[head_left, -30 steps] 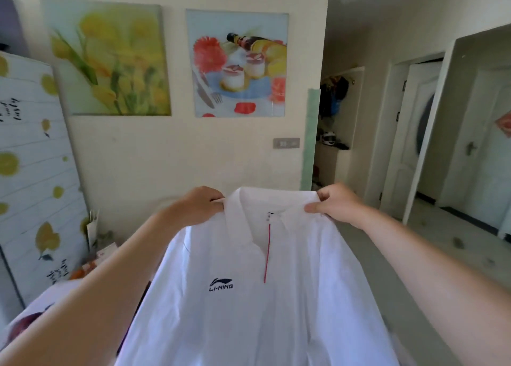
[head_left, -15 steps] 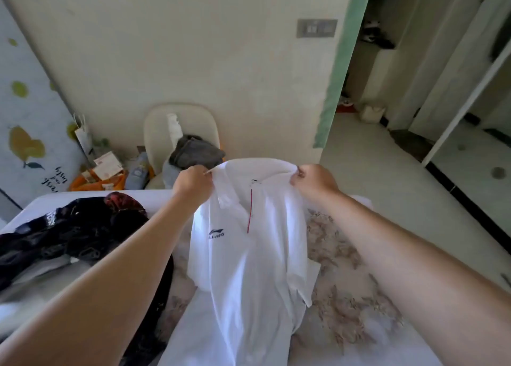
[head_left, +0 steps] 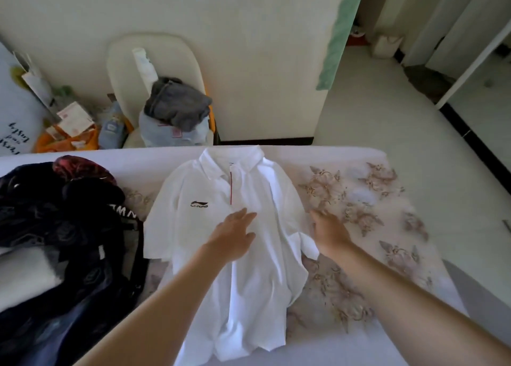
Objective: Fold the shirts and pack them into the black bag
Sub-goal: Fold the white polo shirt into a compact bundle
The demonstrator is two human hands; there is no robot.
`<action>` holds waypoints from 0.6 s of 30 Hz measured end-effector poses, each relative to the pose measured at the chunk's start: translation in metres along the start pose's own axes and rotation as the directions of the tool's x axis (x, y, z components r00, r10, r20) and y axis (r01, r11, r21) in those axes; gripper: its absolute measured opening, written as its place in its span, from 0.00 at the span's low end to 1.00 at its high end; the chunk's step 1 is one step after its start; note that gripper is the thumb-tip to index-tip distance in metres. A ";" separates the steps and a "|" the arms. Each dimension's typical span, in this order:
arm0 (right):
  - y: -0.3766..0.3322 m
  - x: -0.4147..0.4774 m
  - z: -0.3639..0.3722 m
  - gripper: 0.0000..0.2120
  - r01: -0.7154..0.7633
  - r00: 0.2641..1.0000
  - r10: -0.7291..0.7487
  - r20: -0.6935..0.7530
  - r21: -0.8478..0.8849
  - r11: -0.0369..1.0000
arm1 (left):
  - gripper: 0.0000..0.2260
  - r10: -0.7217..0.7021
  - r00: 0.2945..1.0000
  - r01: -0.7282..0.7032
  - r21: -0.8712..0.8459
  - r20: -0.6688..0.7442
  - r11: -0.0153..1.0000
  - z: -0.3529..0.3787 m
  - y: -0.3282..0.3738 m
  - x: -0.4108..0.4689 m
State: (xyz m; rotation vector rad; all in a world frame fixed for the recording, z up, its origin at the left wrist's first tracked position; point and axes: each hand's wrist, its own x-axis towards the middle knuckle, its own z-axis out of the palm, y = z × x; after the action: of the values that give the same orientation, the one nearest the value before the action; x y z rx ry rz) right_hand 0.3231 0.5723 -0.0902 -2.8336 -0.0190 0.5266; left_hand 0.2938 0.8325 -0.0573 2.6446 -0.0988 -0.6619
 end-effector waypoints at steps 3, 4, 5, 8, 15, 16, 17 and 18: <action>0.001 0.005 0.008 0.19 -0.021 0.998 0.022 -0.056 0.024 1.000 | 0.27 0.038 0.999 -0.036 0.140 -0.009 0.989 0.024 0.005 0.007; 0.000 0.007 0.009 0.15 -0.039 0.997 0.042 -0.064 0.039 0.998 | 0.28 0.043 0.999 -0.038 0.189 -0.020 0.981 0.029 0.006 0.009; -0.001 0.009 0.010 0.11 -0.042 0.996 0.046 -0.079 0.053 0.998 | 0.29 0.046 0.999 -0.039 0.223 -0.026 0.974 0.034 0.007 0.012; 0.002 0.018 -0.002 0.08 -0.109 0.981 0.150 -0.126 0.284 0.953 | 0.29 0.100 0.991 -0.076 0.247 -0.085 0.966 0.042 0.010 0.017; 0.064 0.051 -0.073 0.12 -0.266 0.769 0.580 -0.268 0.691 0.672 | 0.25 0.167 0.960 -0.122 0.204 -0.223 0.971 0.051 0.023 0.024; 0.063 0.048 -0.071 0.19 -0.266 0.788 0.549 -0.279 0.650 0.712 | 0.26 0.137 0.982 -0.110 0.194 -0.130 0.975 0.054 0.025 0.026; 0.058 0.043 -0.068 0.26 -0.257 0.824 0.499 -0.270 0.606 0.753 | 0.27 0.122 0.991 -0.108 0.195 -0.062 0.975 0.057 0.026 0.027; 0.050 0.037 -0.061 0.33 -0.248 0.860 0.446 -0.248 0.562 0.789 | 0.28 0.109 0.994 -0.102 0.185 -0.026 0.977 0.057 0.027 0.028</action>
State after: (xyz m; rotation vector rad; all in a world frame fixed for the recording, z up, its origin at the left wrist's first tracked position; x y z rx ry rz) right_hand 0.3773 0.5110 -0.0609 -2.3485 0.6453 0.0289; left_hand 0.2927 0.7821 -0.1047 2.8026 -0.3016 -0.5950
